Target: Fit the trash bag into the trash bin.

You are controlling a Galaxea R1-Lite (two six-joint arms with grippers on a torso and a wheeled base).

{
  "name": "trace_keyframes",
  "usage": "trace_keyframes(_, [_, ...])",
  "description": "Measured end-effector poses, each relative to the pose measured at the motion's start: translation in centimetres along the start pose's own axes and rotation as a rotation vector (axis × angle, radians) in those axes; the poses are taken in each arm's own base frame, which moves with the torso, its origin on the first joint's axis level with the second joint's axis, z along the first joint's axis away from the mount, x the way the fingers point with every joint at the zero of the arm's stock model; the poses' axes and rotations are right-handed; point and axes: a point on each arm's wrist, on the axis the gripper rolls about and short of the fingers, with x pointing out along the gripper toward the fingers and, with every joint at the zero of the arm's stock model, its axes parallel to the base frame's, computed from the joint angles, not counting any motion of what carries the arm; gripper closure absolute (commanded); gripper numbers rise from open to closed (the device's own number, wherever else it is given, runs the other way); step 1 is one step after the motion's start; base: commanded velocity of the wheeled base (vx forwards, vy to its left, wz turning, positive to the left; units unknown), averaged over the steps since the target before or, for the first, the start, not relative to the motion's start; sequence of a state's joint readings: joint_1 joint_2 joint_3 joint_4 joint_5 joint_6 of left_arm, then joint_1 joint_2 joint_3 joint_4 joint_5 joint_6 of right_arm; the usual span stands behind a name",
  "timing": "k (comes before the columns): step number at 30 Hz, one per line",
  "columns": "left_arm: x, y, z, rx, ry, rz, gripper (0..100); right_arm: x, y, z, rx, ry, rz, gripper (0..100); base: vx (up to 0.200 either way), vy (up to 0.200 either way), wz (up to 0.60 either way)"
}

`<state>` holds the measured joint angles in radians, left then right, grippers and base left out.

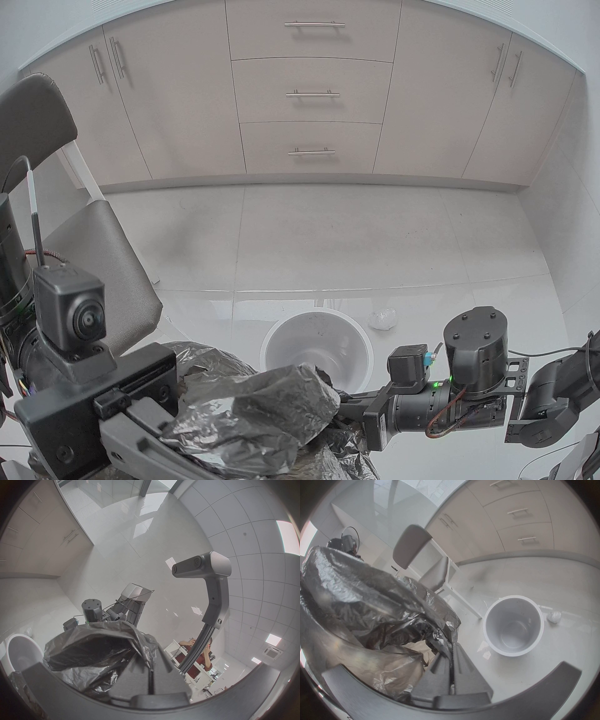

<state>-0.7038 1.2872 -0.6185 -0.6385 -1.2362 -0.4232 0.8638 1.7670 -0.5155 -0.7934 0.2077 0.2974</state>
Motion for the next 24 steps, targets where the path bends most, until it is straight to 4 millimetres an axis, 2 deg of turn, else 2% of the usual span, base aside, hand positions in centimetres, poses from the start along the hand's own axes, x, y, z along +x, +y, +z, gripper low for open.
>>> trace_keyframes(5, [-0.1, 0.1, -0.2, 0.003, -0.003, 0.011, 100, -0.7, -0.1, 0.1, -0.005, -0.069, 0.003, 100, 0.000, 0.000, 0.00])
trace_keyframes(10, [-1.3, 1.0, -0.2, 0.014, -0.034, 0.079, 100, -1.9, -0.8, 0.1, 0.012, -0.093, -0.023, 100, 0.000, 0.000, 0.00])
trace_keyframes(18, [-3.4, 4.8, -0.4, -0.024, -0.103, 0.274, 100, -4.0, -1.7, 1.4, 0.023, -0.183, -0.079, 100, 0.000, 0.000, 0.00])
trace_keyframes(24, [-3.4, 7.0, -0.9, -0.010, -0.164, 0.531, 100, -5.1, -1.6, 2.0, 0.020, -0.237, -0.113, 100, 0.000, 0.000, 0.00])
